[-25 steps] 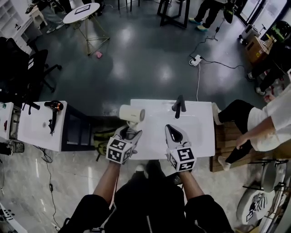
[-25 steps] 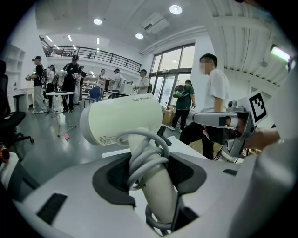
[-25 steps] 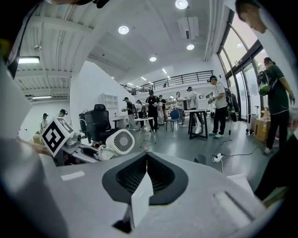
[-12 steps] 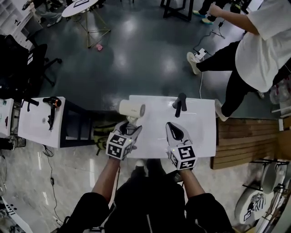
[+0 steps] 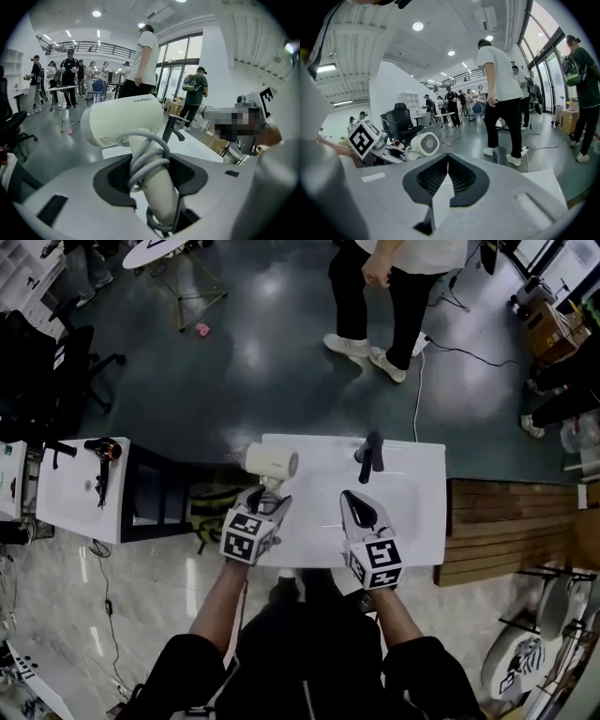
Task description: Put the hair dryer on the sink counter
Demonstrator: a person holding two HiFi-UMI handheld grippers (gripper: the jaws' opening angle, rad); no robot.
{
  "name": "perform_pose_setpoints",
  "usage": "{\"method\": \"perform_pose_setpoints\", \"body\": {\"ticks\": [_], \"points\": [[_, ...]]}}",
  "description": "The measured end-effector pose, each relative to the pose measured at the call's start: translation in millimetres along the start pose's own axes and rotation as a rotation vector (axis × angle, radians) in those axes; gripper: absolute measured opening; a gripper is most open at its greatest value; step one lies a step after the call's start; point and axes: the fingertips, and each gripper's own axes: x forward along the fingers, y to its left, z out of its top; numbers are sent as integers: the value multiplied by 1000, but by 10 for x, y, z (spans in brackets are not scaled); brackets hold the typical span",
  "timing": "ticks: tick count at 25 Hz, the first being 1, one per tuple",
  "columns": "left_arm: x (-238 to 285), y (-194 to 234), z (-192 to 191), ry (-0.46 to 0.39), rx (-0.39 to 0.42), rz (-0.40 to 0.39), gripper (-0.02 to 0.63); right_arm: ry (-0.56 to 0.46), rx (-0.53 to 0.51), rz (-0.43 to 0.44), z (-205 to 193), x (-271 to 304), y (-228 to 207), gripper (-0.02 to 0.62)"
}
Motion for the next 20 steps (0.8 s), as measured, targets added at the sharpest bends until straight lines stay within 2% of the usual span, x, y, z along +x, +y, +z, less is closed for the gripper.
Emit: {"method": "perform_pose_setpoints", "body": {"ticks": [20], "points": [[527, 171, -202, 88, -49, 33, 218, 52, 34, 6, -171, 164, -272, 5]]}}
